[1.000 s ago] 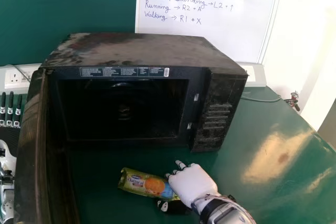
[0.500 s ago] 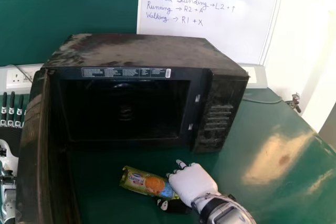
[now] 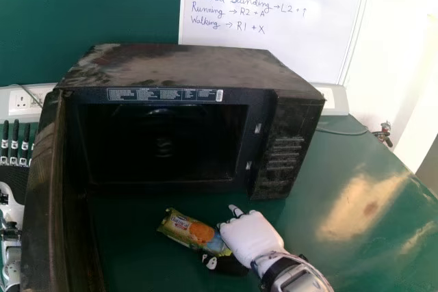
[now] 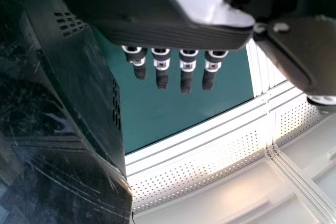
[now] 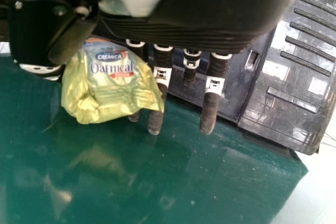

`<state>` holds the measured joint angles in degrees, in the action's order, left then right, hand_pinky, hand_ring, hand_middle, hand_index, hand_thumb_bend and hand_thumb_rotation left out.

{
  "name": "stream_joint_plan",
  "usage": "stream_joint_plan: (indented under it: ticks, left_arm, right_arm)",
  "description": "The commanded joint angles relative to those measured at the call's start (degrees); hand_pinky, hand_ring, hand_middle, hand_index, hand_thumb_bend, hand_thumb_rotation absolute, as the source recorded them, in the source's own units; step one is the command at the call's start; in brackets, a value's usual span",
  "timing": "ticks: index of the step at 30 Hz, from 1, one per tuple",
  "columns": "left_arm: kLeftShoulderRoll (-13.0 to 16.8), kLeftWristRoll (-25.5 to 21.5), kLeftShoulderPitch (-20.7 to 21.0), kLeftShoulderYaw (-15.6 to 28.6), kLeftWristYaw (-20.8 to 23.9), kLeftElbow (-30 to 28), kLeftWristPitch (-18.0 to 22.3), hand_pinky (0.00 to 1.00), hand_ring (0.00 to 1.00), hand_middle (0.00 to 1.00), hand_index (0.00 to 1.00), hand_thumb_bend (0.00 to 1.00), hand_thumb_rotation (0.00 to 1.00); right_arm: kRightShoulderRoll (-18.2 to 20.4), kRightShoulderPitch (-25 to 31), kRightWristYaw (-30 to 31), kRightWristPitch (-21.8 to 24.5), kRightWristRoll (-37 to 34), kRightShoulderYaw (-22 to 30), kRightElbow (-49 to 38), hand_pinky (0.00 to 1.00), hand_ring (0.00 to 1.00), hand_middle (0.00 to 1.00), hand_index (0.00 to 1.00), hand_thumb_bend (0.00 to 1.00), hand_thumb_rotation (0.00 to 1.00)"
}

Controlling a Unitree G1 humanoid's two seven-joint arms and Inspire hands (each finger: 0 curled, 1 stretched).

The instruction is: Put biscuit inside oven

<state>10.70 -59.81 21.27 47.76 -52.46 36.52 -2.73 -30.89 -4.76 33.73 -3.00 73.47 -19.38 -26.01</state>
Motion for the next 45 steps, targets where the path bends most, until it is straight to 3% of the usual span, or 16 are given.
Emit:
stream_joint_plan:
  ticks: [1, 7, 22, 24, 26, 34, 45]
  left_arm:
    - [-2.21, 0.3, -2.52, -0.36, 0.03, 2.2, -0.21, 0.0, 0.0, 1.0, 1.0, 0.47, 1.0]
    - [-2.11, 0.22, -2.36, -0.34, -0.73, 2.7, -0.1, 0.0, 0.0, 1.0, 1.0, 0.47, 1.0]
    - [-2.05, -0.15, -2.26, -0.25, -0.54, 2.68, -1.2, 0.0, 0.0, 1.0, 1.0, 0.47, 1.0]
    - [-2.17, 0.0, -2.31, -0.3, -0.39, 2.46, -1.05, 0.0, 0.0, 1.0, 1.0, 0.47, 1.0]
    - [-2.15, 0.16, -2.29, -0.32, -0.47, 2.53, -0.86, 0.0, 0.0, 1.0, 1.0, 0.46, 1.0]
    - [-2.22, 0.38, -2.29, -0.37, 0.27, 2.44, -0.47, 0.0, 0.0, 1.0, 1.0, 0.46, 1.0]
    - [-2.14, 0.25, -2.11, -0.33, -0.08, 2.86, -0.55, 0.0, 0.0, 1.0, 1.0, 0.46, 1.0]
  right_arm:
    - [0.24, 0.19, 0.09, -0.36, -1.25, 0.06, 0.86, 0.47, 0.48, 0.54, 0.65, 0.64, 0.15]
    - [0.01, -0.41, -0.41, -0.42, -1.29, 0.2, 0.88, 0.48, 0.51, 0.58, 0.66, 0.66, 0.14]
    - [-0.09, -0.38, -6.33, -1.07, -1.81, 1.34, 1.44, 0.48, 0.49, 0.54, 0.62, 0.7, 0.06]
    - [-0.15, -0.25, -7.4, -1.18, -1.72, 1.48, 1.59, 0.47, 0.48, 0.53, 0.53, 0.56, 0.11]
    - [-0.25, -0.19, -8.22, -1.27, -1.76, 1.64, 1.73, 0.47, 0.48, 0.53, 0.5, 0.53, 0.13]
    - [0.16, 0.26, -13.45, -1.11, -2.1, 2.55, 2.49, 0.49, 0.5, 0.54, 0.49, 0.52, 0.13]
    - [0.52, -0.2, -13.92, -0.47, -3.83, 3.43, 2.51, 0.52, 0.52, 0.55, 0.49, 0.52, 0.13]
